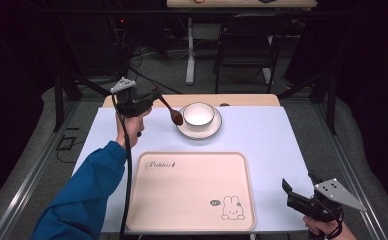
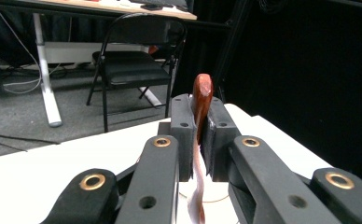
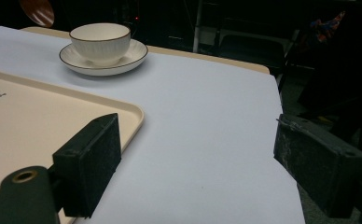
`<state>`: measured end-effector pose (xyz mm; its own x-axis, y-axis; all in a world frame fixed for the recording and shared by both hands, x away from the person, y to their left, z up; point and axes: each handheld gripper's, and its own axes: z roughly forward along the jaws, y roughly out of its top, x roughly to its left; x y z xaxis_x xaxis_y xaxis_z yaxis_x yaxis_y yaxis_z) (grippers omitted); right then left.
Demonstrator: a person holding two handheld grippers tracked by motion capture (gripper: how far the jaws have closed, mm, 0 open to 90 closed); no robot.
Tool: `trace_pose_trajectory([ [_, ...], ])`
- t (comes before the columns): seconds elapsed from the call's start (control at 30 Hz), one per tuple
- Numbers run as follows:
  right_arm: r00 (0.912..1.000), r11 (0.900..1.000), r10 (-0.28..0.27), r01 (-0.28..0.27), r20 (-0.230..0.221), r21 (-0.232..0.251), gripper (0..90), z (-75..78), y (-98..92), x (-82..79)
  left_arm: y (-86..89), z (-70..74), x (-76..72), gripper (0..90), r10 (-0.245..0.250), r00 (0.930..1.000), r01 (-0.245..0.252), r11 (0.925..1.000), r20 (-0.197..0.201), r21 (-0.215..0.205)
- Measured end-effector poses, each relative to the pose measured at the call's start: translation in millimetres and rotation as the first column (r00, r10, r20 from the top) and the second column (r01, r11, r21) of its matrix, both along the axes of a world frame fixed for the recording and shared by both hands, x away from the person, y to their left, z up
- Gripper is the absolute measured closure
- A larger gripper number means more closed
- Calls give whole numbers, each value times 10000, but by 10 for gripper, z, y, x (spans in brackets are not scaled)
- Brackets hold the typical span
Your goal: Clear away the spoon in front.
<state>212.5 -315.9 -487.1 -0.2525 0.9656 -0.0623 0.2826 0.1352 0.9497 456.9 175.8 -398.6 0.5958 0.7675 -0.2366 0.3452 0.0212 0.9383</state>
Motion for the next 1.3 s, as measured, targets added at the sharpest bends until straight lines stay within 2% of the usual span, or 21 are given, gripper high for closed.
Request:
trace_pose_trajectory([
  [0.13, 10000, 10000, -12, 12, -8, -1, 142, 0, 0, 0, 87, 37, -63, 844, -50, 9999, 53, 9999, -162, 154],
  [0.2, 10000, 10000, -17, 17, -13, 1, 142, 0, 2, 1, 125, 60, -113, 844, -72, 9998, 78, 9993, -165, 372],
  [0.43, 10000, 10000, -8, 8, -20, -20, 142, 1, 4, 2, 227, 89, -256, 844, -385, 9987, 406, 9972, -347, 624],
  [0.83, 10000, 10000, -17, 17, -6, -30, 141, 0, 1, 8, 303, 111, -450, 844, -1083, 9922, 1147, 9870, -619, 1127],
  [1.07, 10000, 10000, -12, 12, -14, -19, 142, 2, 7, 5, 381, 93, -533, 844, -1297, 9879, 1389, 9838, -847, 1133],
  [1.2, 10000, 10000, -25, 25, -12, -36, 142, 3, 6, 7, 418, 80, -566, 844, -1506, 9831, 1628, 9792, -1040, 1210],
  [1.3, 10000, 10000, -25, 25, -11, -43, 141, 3, 7, 7, 455, 57, -583, 844, -1569, 9797, 1713, 9785, -1246, 1148],
])
